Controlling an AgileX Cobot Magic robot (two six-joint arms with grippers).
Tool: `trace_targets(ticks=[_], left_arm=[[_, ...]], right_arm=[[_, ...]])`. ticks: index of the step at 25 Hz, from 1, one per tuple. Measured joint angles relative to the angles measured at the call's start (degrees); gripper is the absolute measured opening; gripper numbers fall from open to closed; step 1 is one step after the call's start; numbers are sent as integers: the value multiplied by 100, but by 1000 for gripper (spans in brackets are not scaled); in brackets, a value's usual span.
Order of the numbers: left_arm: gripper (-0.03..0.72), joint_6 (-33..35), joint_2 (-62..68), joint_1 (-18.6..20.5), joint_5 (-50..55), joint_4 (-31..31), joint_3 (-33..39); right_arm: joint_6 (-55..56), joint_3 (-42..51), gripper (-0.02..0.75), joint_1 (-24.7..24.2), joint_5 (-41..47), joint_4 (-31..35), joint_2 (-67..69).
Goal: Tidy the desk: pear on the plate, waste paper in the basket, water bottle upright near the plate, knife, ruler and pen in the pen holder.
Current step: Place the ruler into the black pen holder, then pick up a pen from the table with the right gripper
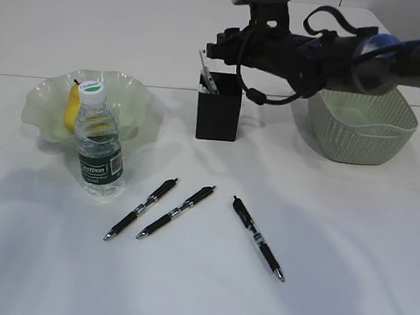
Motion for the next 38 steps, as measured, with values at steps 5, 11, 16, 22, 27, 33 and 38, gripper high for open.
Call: trace_targets(ticks=[5, 11, 16, 22, 27, 33, 38], left_arm=[[475, 0, 0, 0, 0, 12, 0], [475, 0, 0, 0, 0, 12, 0], [475, 0, 0, 0, 0, 12, 0], [475, 0, 0, 0, 0, 23, 0], [475, 0, 0, 0, 0, 23, 0], [475, 0, 0, 0, 0, 23, 0], [475, 0, 0, 0, 0, 33, 0]], right_arm=[[13, 0, 316, 0, 857, -8, -588], [13, 0, 316, 13, 2383, 28, -1300], [-94, 0, 316, 181, 3704, 107, -1824], [-541, -4, 316, 535, 5525, 390, -2059], [-867, -4, 316, 577, 6747, 1089, -2071], [-965, -13, 316, 577, 7771, 1402, -2021], [-965, -25, 316, 577, 7929, 1586, -1641]])
